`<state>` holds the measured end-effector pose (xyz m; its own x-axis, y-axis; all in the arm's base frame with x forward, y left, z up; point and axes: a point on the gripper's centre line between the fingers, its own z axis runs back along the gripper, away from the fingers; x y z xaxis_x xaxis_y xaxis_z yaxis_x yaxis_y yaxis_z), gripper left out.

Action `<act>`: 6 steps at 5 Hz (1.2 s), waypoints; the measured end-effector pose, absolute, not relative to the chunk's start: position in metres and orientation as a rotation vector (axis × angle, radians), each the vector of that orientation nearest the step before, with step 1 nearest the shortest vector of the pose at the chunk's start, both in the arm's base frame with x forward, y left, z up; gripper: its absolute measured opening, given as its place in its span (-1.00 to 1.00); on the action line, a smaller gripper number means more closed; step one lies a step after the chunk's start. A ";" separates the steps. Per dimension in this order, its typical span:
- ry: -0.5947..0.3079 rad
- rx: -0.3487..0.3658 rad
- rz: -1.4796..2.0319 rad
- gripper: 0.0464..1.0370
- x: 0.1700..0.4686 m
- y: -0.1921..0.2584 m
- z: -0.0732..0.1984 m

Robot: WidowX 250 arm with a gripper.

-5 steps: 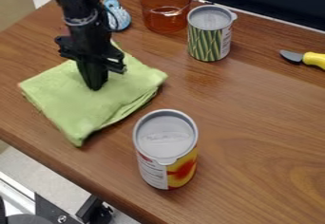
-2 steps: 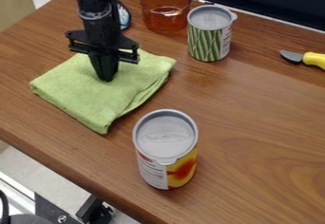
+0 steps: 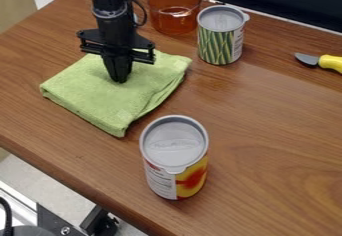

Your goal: Put the green cloth to the center of the table

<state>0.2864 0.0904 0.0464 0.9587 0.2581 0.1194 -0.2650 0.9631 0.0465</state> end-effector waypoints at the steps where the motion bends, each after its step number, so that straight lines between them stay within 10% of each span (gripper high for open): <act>1: -0.112 0.064 0.287 -0.99 0.287 0.081 0.045; 6: -0.090 0.018 0.289 -0.99 0.284 0.064 0.047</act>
